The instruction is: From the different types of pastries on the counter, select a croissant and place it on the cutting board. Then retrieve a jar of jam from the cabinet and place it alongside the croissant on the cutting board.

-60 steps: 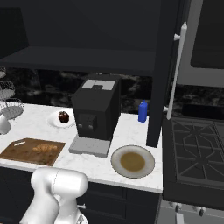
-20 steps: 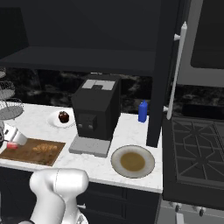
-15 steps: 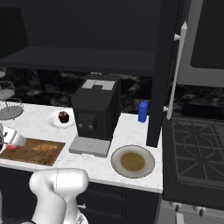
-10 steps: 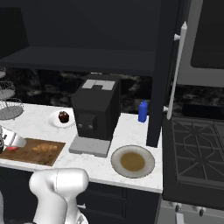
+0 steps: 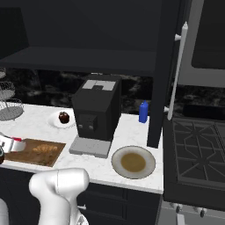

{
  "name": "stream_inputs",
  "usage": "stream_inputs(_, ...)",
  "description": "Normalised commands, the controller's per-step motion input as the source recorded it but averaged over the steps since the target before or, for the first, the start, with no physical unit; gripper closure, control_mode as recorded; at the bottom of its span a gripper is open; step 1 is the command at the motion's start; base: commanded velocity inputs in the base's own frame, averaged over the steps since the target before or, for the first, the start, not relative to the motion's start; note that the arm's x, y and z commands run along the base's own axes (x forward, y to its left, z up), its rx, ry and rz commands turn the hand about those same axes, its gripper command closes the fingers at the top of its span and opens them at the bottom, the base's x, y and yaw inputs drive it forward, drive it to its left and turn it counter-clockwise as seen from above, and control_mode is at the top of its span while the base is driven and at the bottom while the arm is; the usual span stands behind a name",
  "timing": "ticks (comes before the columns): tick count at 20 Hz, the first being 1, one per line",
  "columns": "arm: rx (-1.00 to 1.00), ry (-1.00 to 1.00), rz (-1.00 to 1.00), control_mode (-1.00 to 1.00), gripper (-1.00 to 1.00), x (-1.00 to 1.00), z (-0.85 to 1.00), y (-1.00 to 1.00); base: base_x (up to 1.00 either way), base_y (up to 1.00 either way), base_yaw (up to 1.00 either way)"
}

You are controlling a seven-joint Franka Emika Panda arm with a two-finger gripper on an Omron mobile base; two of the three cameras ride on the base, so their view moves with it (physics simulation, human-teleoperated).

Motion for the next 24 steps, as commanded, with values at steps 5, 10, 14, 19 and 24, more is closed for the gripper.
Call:
stream_inputs(5,0.00,-0.18,0.00,-1.00,1.00,-0.08,-0.14,-0.16,0.00,0.00,0.00)
stream_inputs(10,0.00,-0.14,0.00,-1.00,1.00,-0.03,-0.24,-0.09,0.00,0.00,0.00)
stream_inputs(14,0.00,-0.06,0.00,-1.00,1.00,0.00,-0.34,-0.06,0.00,0.00,0.00)
stream_inputs(19,0.00,-0.02,0.00,-1.00,1.00,0.08,-0.22,-0.01,0.00,0.00,0.00)
stream_inputs(24,0.00,0.01,0.00,-1.00,1.00,0.38,0.00,0.16,0.00,0.00,0.00)
